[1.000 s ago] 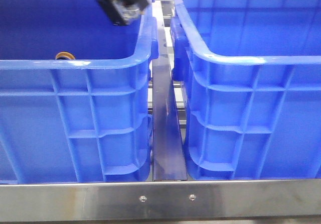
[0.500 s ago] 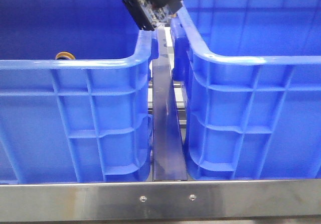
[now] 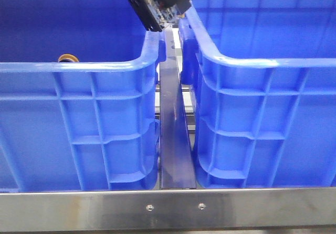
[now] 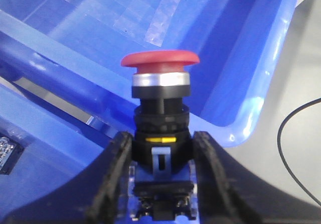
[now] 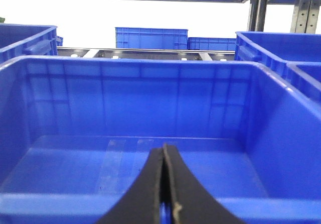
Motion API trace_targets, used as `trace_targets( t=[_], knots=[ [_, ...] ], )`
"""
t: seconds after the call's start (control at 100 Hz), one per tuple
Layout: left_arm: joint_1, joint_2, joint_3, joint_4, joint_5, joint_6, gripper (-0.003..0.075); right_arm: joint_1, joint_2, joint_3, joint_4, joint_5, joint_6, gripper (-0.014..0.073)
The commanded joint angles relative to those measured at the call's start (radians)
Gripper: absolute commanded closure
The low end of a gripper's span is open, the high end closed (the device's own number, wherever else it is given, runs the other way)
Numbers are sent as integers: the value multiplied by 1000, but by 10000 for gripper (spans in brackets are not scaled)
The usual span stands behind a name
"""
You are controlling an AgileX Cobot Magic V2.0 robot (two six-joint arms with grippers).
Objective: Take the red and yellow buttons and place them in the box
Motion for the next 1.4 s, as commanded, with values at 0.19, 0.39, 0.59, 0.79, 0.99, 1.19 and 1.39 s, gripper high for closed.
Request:
trace_targets(
  t=[0.19, 0.39, 0.59, 0.79, 0.99, 1.19, 1.39],
  knots=[
    [-6, -32, -27, -33, -53, 0, 629, 4, 29, -225, -11, 165, -3, 697],
    [-6, -32, -27, -33, -53, 0, 629, 4, 153, -346, 16, 277, -3, 697],
    [-6, -32, -27, -33, -53, 0, 629, 4, 325, -457, 95, 340, -3, 697],
    [-6, -32, -27, -33, -53, 0, 629, 4, 516, -573, 99, 423, -3, 697],
    [-6, -32, -27, -33, -53, 0, 629, 4, 704, -703, 99, 561, -3, 694],
    [-6, -32, -27, -33, -53, 0, 629, 4, 833, -797, 138, 647, -3, 565],
    [-6, -32, -27, -33, -53, 0, 629, 4, 897, -824, 271, 662, -3, 131]
  ],
)
